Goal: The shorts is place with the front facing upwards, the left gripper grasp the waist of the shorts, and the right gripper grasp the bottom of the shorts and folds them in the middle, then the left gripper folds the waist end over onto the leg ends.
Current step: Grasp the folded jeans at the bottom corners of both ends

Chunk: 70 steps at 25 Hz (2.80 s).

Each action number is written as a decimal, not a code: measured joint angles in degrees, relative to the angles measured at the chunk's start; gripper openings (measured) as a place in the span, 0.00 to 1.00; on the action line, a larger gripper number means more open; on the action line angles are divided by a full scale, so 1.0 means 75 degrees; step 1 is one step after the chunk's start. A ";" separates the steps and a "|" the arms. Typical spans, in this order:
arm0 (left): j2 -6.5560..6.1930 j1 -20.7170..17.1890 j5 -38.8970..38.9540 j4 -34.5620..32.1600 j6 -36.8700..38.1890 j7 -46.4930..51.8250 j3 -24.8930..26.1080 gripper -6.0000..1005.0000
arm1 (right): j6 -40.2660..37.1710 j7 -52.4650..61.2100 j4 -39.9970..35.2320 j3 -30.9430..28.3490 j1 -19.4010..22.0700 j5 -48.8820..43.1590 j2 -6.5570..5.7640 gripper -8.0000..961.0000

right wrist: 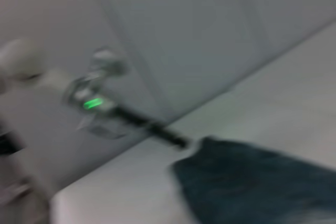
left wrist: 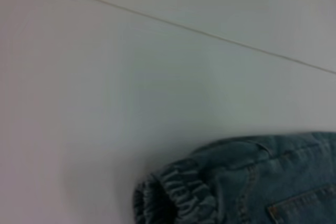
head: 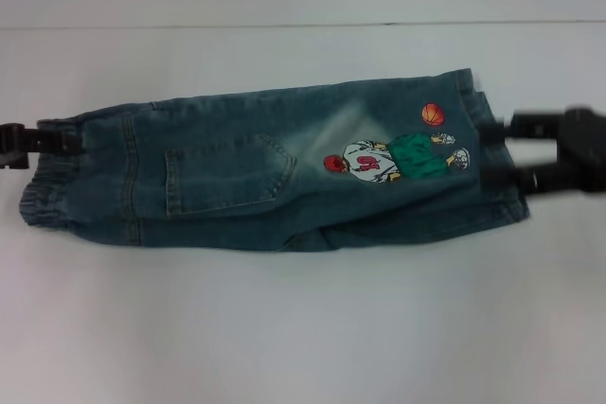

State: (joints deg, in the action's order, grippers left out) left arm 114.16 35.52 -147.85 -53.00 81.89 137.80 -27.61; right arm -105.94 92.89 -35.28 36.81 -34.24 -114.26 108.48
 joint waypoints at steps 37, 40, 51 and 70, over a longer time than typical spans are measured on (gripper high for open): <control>-0.0158 0.0445 -0.1124 0.1177 0.0259 0.0841 -0.0233 0.79 | 0.0352 -0.0304 0.0063 0.0395 -0.0251 -0.0900 0.0480 0.92; -0.0133 0.0455 -0.1105 0.1117 0.0219 0.0831 -0.0234 0.74 | 0.0394 -0.0304 0.0063 0.0404 -0.0246 -0.0904 0.0478 0.92; -0.0176 0.0471 -0.1024 0.1101 0.0079 0.0791 -0.0236 0.27 | 0.0556 -0.0304 0.0063 0.0428 -0.0261 -0.0907 0.0524 0.92; -0.0179 0.0480 -0.0601 0.1083 0.0382 0.0218 -0.0244 0.06 | 0.0838 -0.0304 0.0064 0.0448 -0.0302 -0.0907 0.0536 0.92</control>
State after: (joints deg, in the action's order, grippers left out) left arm 112.82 39.12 -152.36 -44.87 84.75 139.44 -29.44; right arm -99.65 90.61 -34.80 40.17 -36.50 -121.07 112.50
